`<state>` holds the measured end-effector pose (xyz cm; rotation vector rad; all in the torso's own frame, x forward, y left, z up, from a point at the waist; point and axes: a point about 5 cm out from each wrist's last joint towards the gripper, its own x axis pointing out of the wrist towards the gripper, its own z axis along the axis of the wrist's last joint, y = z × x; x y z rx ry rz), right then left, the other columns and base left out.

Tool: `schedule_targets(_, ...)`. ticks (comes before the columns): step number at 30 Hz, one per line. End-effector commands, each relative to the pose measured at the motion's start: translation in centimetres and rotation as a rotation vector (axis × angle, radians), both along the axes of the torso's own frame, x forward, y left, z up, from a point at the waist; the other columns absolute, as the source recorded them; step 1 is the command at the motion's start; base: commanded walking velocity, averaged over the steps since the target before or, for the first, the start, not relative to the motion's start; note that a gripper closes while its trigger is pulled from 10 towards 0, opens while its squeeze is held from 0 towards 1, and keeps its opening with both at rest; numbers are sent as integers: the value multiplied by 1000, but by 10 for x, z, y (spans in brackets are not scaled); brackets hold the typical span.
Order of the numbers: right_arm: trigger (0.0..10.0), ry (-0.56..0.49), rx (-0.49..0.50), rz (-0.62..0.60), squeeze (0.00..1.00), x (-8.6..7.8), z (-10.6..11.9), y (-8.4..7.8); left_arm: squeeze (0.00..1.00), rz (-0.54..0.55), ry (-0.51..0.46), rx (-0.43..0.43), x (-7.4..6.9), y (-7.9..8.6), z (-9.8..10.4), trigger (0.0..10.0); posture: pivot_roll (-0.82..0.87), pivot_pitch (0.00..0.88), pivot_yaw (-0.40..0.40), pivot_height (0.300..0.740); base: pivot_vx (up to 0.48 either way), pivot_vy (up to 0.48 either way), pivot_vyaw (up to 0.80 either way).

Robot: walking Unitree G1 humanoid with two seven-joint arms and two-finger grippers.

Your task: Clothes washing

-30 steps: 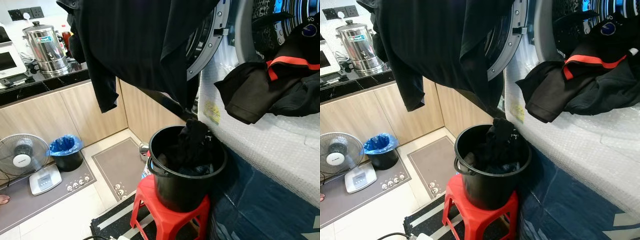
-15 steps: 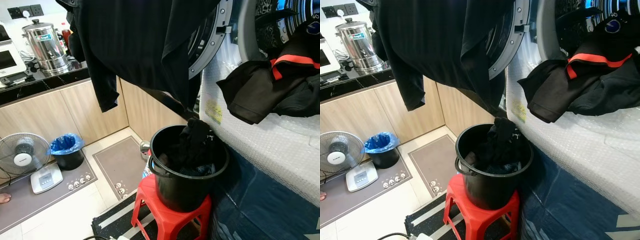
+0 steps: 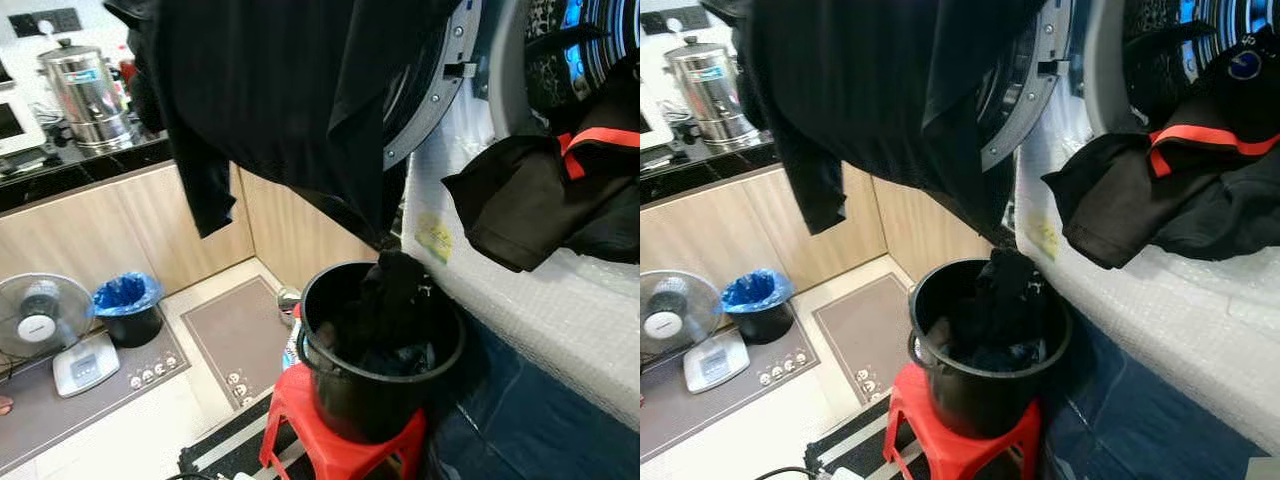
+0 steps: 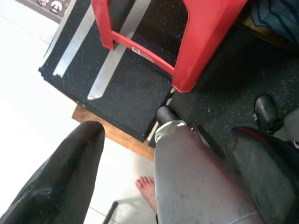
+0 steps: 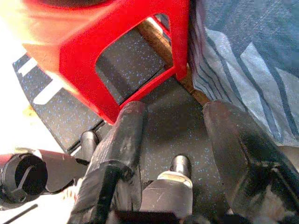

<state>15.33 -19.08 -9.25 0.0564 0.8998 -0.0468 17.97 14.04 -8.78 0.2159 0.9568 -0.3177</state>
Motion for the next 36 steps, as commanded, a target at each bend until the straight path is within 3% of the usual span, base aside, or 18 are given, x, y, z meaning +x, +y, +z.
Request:
schedule_targets(1, 10000, 7, 1, -7, 0, -2, -1, 0, 0, 5, 26, 6, -5, 2, -3, 10000, -65, 0, 68, 740, 296, 0, 0)
schedule_targets(26, 10000, 11, 9, -15, 0, -4, -2, 0, 0, 2, 46, 23, -11, 4, -5, 10000, -64, 6, 71, 740, 294, 0, 0)
schedule_targets(31, 10000, 12, 10, -17, 0, -4, -2, 0, 0, 8, 45, 31, -12, 5, -6, 10000, -63, 7, 72, 740, 0, 0, 0)
schedule_targets(34, 10000, 12, 10, -19, 0, -4, -2, 0, 0, -15, 39, 53, -12, 6, -6, 10000, -63, 9, 72, 740, 0, 0, 0)
schedule_targets(36, 10000, 11, 9, -20, 0, -4, -2, 0, 0, -113, 31, 87, -12, 6, -6, 10000, -61, 12, 71, 740, 0, 0, 0)
